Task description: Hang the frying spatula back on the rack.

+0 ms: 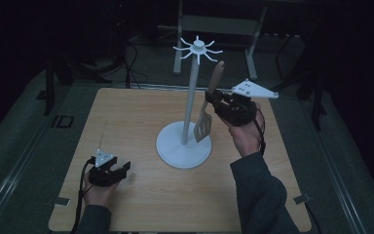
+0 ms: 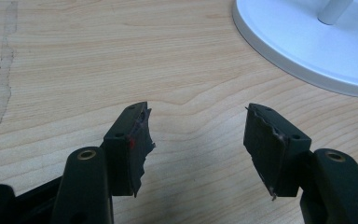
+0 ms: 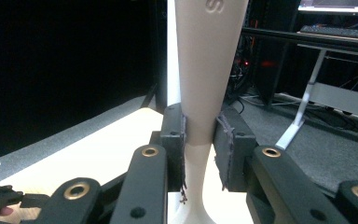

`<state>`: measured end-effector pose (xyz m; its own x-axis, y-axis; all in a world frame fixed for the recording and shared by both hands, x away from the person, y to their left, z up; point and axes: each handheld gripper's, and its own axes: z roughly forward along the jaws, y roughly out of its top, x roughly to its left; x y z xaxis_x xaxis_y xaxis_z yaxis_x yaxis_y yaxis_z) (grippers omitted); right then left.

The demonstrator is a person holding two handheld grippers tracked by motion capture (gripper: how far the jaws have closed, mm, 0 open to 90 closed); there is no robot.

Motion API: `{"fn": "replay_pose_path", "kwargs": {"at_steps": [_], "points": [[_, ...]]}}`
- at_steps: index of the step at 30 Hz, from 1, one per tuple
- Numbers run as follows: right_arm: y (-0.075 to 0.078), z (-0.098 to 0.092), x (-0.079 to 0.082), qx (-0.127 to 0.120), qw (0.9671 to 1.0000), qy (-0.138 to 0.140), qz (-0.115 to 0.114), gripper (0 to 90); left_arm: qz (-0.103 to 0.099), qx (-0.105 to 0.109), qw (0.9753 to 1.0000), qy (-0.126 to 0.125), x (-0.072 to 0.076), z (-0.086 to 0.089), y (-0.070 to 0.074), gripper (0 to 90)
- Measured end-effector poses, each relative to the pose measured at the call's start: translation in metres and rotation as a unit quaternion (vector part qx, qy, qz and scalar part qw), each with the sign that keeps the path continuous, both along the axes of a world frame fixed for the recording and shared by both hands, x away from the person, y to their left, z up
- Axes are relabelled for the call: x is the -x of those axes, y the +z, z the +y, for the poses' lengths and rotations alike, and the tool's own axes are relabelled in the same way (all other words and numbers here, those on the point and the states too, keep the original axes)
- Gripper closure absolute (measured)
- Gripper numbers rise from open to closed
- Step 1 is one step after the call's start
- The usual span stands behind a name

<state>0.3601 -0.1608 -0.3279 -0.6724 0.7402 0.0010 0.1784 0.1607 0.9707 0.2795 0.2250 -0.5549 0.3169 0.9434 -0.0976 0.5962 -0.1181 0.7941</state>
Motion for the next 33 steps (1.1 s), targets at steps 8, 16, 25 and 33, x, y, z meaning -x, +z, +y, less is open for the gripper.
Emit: {"fn": "replay_pose_path", "kwargs": {"at_steps": [8, 16, 25, 33], "points": [[0.005, 0.004, -0.003, 0.002, 1.0, 0.003, 0.001, 74.6, -0.001, 0.002, 1.0, 0.002, 0.0, 0.0, 0.0, 41.0], [0.006, 0.006, -0.007, 0.005, 1.0, 0.003, 0.007, 74.6, -0.002, 0.002, 1.0, 0.002, 0.0, 0.0, 0.0, 41.0], [0.006, 0.007, -0.01, 0.005, 0.9999, 0.005, 0.012, 74.6, -0.002, 0.002, 1.0, 0.001, 0.0, 0.0, 0.0, 40.9], [0.009, 0.011, -0.011, 0.008, 0.9999, 0.007, 0.011, 74.6, -0.002, 0.003, 1.0, 0.001, 0.0, 0.001, 0.0, 41.0]]}}
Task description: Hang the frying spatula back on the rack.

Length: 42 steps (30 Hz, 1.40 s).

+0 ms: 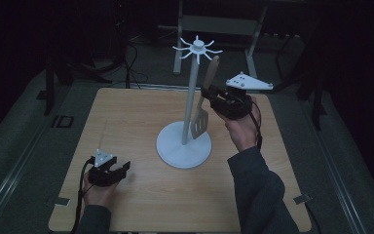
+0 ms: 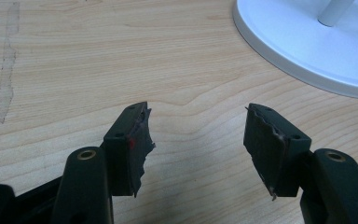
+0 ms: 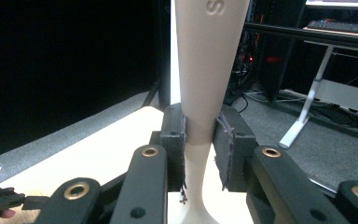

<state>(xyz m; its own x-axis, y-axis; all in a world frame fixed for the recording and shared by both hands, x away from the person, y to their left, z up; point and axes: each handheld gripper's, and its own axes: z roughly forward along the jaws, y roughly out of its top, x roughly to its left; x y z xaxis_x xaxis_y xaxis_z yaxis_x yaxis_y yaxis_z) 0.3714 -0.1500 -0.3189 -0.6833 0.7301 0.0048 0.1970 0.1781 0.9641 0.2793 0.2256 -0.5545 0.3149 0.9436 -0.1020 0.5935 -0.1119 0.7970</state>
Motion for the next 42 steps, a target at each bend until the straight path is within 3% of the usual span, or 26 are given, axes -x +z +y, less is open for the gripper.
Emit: {"fn": "replay_pose_path", "kwargs": {"at_steps": [42], "points": [[-0.005, 0.013, -0.012, 0.008, 0.9999, -0.003, 0.014, 74.4, 0.0, -0.001, 1.0, -0.002, 0.0, 0.0, 0.0, 40.8]]}}
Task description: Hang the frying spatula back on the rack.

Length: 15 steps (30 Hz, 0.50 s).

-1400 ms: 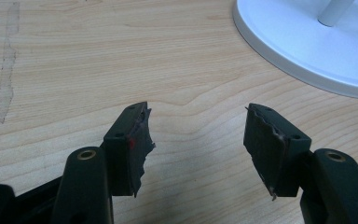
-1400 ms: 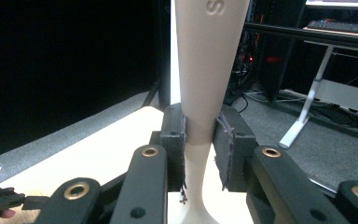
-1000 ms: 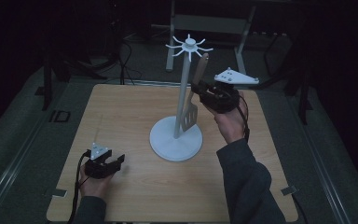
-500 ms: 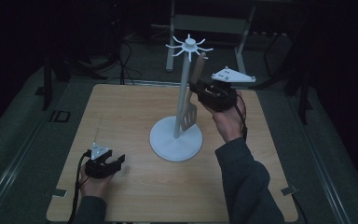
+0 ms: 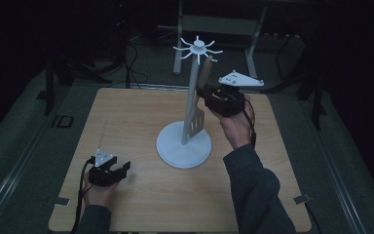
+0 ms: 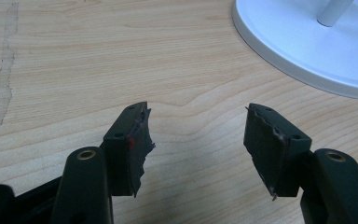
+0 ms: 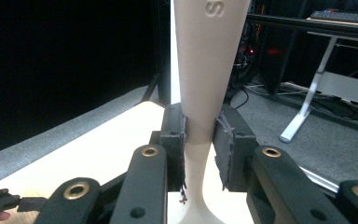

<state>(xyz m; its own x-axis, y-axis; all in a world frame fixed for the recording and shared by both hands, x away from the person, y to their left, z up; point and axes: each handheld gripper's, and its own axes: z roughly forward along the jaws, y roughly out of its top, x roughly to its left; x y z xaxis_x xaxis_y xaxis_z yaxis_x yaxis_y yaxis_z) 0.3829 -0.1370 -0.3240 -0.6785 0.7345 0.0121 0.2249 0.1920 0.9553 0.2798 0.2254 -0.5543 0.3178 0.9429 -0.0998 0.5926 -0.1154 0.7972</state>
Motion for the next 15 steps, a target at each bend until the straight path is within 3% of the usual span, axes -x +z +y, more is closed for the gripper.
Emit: {"fn": "replay_pose_path", "kwargs": {"at_steps": [7, 15], "points": [[-0.0017, -0.0006, 0.0015, 0.0, 1.0, 0.002, -0.005, 72.9, 0.0, 0.0, 1.0, 0.0, 0.0001, 0.0, 0.0001, 40.7], [-0.0034, -0.0051, 0.0032, -0.005, 0.9999, 0.0, -0.009, 58.1, 0.0, -0.001, 1.0, 0.001, 0.0, -0.0002, 0.0001, 40.8]]}}
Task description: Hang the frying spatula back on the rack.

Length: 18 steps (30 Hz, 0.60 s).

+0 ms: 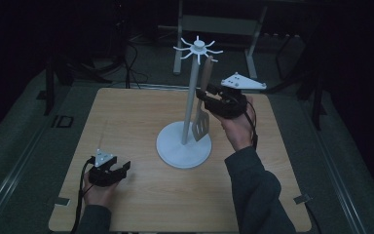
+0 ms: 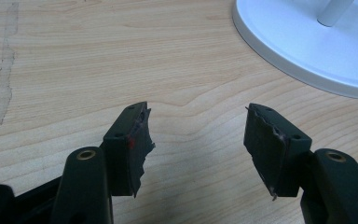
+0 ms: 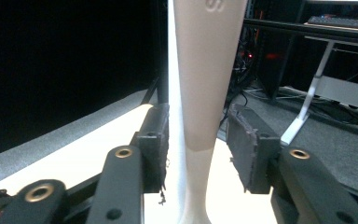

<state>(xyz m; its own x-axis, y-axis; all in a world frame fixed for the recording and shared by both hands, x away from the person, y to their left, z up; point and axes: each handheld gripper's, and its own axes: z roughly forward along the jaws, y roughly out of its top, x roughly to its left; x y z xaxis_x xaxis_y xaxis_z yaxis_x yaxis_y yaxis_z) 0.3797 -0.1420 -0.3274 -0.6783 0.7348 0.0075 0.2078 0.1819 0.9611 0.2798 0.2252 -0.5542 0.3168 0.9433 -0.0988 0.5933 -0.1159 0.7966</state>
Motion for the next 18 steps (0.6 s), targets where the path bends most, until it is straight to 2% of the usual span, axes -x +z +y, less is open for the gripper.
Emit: {"fn": "replay_pose_path", "kwargs": {"at_steps": [7, 11, 14, 18], "points": [[-0.004, -0.003, 0.002, 0.006, 0.9998, -0.018, -0.004, 38.2, 0.0, 0.0, 1.0, 0.0, 0.0, 0.0, 0.0, 40.8], [-0.004, -0.004, 0.004, 0.014, 0.9997, -0.018, -0.009, 27.7, 0.0, 0.0, 1.0, 0.0, 0.0, 0.0, 0.0, 40.7], [-0.004, -0.005, 0.006, 0.018, 0.9996, -0.017, -0.012, 22.0, 0.0, -0.001, 1.0, -0.001, 0.0, 0.0, 0.0, 40.7], [-0.007, -0.009, 0.01, 0.02, 0.9996, -0.015, -0.012, 19.5, 0.0, -0.002, 1.0, 0.0, 0.0, 0.0, 0.0, 40.7]]}}
